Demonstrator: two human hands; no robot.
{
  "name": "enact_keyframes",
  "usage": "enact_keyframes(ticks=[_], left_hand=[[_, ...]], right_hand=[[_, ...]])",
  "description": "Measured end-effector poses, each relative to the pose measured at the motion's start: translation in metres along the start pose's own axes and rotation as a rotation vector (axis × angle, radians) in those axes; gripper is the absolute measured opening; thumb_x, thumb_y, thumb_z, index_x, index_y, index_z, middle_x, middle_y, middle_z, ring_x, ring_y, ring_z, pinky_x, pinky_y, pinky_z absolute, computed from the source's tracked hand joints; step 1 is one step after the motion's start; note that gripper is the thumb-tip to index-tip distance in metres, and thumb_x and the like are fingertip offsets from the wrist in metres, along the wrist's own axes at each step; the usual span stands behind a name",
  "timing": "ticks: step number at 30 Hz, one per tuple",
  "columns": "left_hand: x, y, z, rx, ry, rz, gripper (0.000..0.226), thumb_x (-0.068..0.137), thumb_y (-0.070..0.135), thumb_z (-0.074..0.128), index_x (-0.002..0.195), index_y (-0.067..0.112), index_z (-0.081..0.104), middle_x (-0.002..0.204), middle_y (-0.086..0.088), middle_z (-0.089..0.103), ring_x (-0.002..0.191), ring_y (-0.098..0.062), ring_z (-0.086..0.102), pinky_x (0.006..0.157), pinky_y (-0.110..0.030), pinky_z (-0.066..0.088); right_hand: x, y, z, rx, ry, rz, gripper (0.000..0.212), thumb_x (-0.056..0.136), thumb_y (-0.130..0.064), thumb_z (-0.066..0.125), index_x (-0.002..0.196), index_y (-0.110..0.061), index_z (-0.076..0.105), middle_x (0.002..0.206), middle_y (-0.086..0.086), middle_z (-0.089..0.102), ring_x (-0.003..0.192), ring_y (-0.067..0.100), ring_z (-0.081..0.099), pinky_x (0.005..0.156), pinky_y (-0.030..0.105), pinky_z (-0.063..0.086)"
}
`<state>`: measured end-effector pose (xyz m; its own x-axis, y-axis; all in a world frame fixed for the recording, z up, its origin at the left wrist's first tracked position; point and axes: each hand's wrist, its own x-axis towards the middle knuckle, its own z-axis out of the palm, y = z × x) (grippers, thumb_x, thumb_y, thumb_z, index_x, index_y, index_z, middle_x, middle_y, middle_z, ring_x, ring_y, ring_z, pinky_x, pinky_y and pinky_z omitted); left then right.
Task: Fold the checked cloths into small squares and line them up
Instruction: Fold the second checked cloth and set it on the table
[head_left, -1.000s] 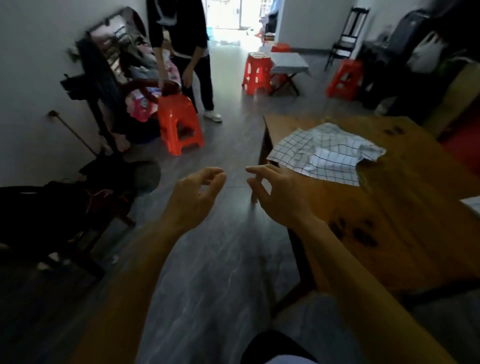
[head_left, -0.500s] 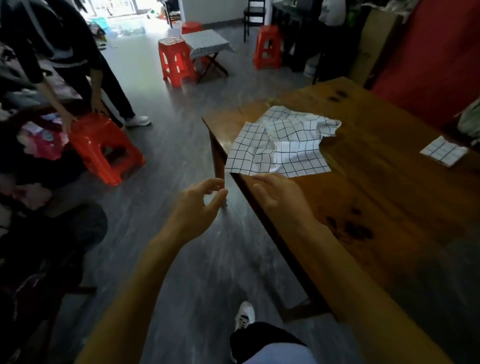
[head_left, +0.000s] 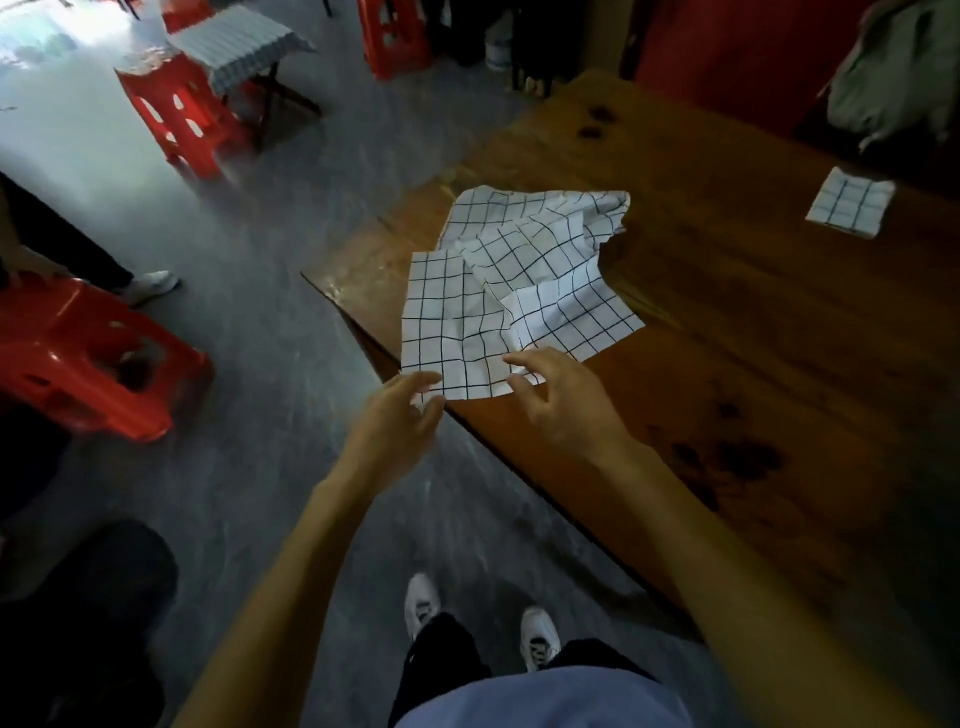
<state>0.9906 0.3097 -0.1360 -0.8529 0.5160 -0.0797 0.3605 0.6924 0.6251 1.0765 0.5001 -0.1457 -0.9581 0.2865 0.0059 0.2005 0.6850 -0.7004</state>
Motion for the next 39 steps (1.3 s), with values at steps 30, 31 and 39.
enact_keyframes(ticks=[30,31,39], left_hand=[[0.197,-0.173,0.056,0.42,-0.448,0.542,0.048,0.077,0.018,0.074,0.122,0.016,0.057,0.122,-0.006,0.051,0.111,-0.027,0.05,0.095,-0.043,0.044],[0.199,-0.172,0.057,0.403,-0.432,0.546,0.044,0.077,0.016,0.075,0.119,0.015,0.061,0.118,-0.006,0.054,0.108,-0.028,0.052,0.094,-0.043,0.045],[0.207,-0.172,0.059,0.312,-0.4,0.605,0.008,0.079,0.006,0.073,0.084,0.012,0.073,0.094,-0.006,0.062,0.084,-0.029,0.058,0.077,-0.04,0.043]], right_hand=[[0.134,0.004,0.142,0.091,0.0,0.485,0.035,0.101,-0.033,0.047,0.133,-0.023,0.054,0.133,-0.004,0.056,0.121,0.01,0.05,0.102,0.026,0.039],[0.134,0.006,0.14,0.098,0.007,0.491,0.035,0.1,-0.033,0.047,0.133,-0.022,0.054,0.132,-0.004,0.056,0.121,0.01,0.05,0.102,0.027,0.04],[0.13,0.015,0.119,0.118,0.087,0.508,0.032,0.1,-0.029,0.049,0.129,-0.021,0.058,0.127,-0.005,0.058,0.114,0.003,0.05,0.092,0.013,0.032]])
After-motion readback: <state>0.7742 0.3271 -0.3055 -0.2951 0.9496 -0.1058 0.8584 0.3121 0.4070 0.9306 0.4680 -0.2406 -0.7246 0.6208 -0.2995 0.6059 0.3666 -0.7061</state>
